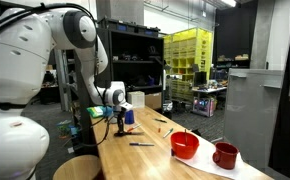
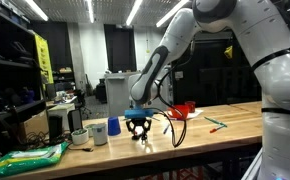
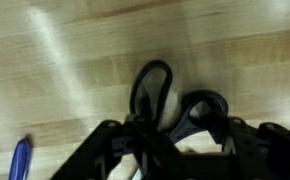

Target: Open and close the black scissors on the table five times

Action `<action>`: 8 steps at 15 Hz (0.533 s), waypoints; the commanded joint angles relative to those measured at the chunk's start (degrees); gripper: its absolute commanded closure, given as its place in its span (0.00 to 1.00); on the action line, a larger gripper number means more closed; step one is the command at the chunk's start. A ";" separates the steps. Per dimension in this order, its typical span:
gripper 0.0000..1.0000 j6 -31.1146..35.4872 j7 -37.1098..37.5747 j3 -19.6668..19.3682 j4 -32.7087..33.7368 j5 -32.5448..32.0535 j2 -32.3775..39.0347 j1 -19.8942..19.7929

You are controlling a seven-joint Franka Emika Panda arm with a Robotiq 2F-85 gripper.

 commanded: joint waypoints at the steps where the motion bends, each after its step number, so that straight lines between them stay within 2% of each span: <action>1: 0.11 -0.40 -1.52 -1.01 0.09 1.09 -0.12 0.98; 3: 0.01 -0.28 -2.16 -1.03 -0.01 1.31 -0.12 0.87; 6: 0.00 -0.22 -2.82 -1.00 -0.09 1.71 -0.12 0.79; 7: 0.24 -0.21 -3.15 -0.97 -0.12 1.87 -0.14 0.76; 8: 0.25 -0.19 -3.50 -0.95 -0.13 2.08 -0.16 0.75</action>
